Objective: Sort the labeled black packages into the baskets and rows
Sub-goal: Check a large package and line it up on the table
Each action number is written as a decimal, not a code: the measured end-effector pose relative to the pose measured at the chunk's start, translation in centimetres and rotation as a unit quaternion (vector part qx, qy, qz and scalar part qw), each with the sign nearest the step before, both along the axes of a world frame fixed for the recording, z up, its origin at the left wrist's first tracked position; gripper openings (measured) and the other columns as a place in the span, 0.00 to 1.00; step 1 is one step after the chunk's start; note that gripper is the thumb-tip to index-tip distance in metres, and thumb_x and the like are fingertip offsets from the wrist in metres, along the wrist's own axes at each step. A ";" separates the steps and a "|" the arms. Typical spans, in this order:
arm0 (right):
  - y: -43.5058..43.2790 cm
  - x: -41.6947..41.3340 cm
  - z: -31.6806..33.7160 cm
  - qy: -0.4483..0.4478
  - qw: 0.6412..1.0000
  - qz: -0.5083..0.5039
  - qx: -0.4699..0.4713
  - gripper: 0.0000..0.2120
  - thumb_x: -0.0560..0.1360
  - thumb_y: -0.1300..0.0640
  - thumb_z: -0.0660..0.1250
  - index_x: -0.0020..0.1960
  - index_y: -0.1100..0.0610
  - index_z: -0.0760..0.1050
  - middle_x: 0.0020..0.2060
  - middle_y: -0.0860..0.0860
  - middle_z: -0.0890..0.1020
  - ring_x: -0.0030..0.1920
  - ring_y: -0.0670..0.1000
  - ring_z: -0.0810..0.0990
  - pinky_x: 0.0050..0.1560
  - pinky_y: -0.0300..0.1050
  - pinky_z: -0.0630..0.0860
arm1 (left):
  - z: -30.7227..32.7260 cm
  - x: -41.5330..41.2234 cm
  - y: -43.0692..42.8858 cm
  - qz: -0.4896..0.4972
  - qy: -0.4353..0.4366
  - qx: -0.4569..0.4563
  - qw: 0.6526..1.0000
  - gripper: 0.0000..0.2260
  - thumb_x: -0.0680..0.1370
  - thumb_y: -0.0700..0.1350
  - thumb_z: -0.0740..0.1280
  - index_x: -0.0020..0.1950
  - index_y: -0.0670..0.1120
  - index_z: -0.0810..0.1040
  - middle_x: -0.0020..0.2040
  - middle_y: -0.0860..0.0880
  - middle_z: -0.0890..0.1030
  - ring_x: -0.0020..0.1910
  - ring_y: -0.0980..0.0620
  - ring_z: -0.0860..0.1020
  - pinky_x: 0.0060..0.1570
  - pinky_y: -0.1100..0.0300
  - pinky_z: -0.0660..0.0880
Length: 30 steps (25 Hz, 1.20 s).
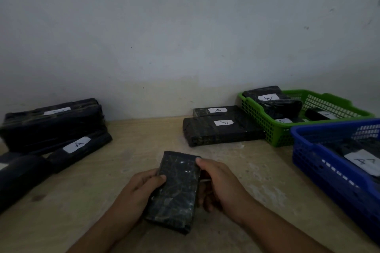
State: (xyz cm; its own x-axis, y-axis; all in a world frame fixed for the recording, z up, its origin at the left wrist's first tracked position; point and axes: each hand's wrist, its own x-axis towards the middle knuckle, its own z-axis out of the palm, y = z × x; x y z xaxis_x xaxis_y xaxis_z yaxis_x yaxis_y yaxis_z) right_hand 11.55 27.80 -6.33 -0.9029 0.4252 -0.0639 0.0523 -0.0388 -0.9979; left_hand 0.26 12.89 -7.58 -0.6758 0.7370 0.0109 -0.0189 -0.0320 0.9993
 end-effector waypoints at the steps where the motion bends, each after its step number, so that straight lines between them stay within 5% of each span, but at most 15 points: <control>1: 0.1 0.0 0.0 0.000 1.000 -0.010 -0.009 0.18 0.82 0.51 0.56 0.40 0.58 0.76 0.27 0.56 0.79 0.23 0.53 0.74 0.21 0.39 0.64 | 0.0 0.0 -0.1 0.000 0.002 -0.007 1.000 0.11 0.78 0.39 0.62 0.46 0.36 0.83 0.45 0.36 0.84 0.44 0.39 0.83 0.43 0.57 0.77; 8: 0.5 -0.2 -1.0 0.015 0.998 -0.023 0.049 0.22 0.84 0.49 0.54 0.34 0.56 0.72 0.24 0.55 0.74 0.20 0.50 0.67 0.23 0.38 0.62 | -0.3 0.0 0.3 0.010 -0.043 -0.009 0.999 0.16 0.70 0.50 0.70 0.48 0.39 0.84 0.48 0.40 0.85 0.49 0.40 0.83 0.58 0.45 0.76; 10: 0.8 -0.5 -0.9 0.031 0.998 -0.046 0.040 0.22 0.84 0.50 0.55 0.36 0.57 0.74 0.24 0.55 0.75 0.21 0.49 0.68 0.23 0.39 0.63 | -0.6 -0.4 0.3 0.038 -0.087 0.042 0.995 0.17 0.66 0.51 0.71 0.46 0.39 0.84 0.47 0.41 0.84 0.45 0.45 0.84 0.51 0.51 0.80; 13: 1.9 -0.5 -0.8 0.060 0.992 -0.109 -0.003 0.20 0.83 0.53 0.57 0.38 0.61 0.77 0.25 0.56 0.77 0.21 0.49 0.71 0.20 0.37 0.62 | -0.2 -0.3 0.1 -0.024 -0.082 0.064 0.994 0.19 0.71 0.48 0.64 0.47 0.30 0.77 0.36 0.33 0.79 0.27 0.42 0.78 0.23 0.59 0.74; 18: 2.3 0.1 0.0 0.078 0.986 -0.138 -0.043 0.16 0.80 0.49 0.62 0.40 0.56 0.82 0.36 0.62 0.82 0.21 0.51 0.70 0.19 0.34 0.61 | -0.7 -0.6 0.3 0.023 0.019 0.046 0.999 0.12 0.80 0.38 0.58 0.47 0.33 0.79 0.31 0.34 0.79 0.24 0.43 0.76 0.18 0.61 0.69; 23: 1.2 0.1 0.7 0.026 0.988 -0.009 -0.149 0.26 0.76 0.35 0.58 0.65 0.51 0.73 0.50 0.58 0.85 0.30 0.56 0.83 0.17 0.38 0.71 | -1.0 -0.6 0.5 0.029 0.113 0.015 0.993 0.13 0.82 0.38 0.57 0.50 0.37 0.82 0.37 0.37 0.84 0.33 0.43 0.83 0.25 0.59 0.77; 27: 1.4 0.3 0.6 -0.030 0.978 0.081 -0.190 0.36 0.69 0.23 0.49 0.70 0.41 0.65 0.55 0.61 0.84 0.46 0.63 0.85 0.27 0.48 0.81 | -0.7 -0.1 0.7 0.063 0.152 0.019 0.986 0.11 0.80 0.37 0.59 0.53 0.47 0.80 0.39 0.44 0.86 0.35 0.47 0.85 0.31 0.60 0.80; 30: 1.3 0.1 0.4 -0.033 0.969 0.072 -0.234 0.41 0.64 0.22 0.53 0.70 0.42 0.67 0.57 0.61 0.83 0.53 0.66 0.83 0.38 0.59 0.82 | -0.8 0.2 0.5 0.071 0.212 -0.002 0.975 0.12 0.79 0.40 0.63 0.56 0.54 0.79 0.45 0.55 0.86 0.42 0.54 0.85 0.44 0.64 0.81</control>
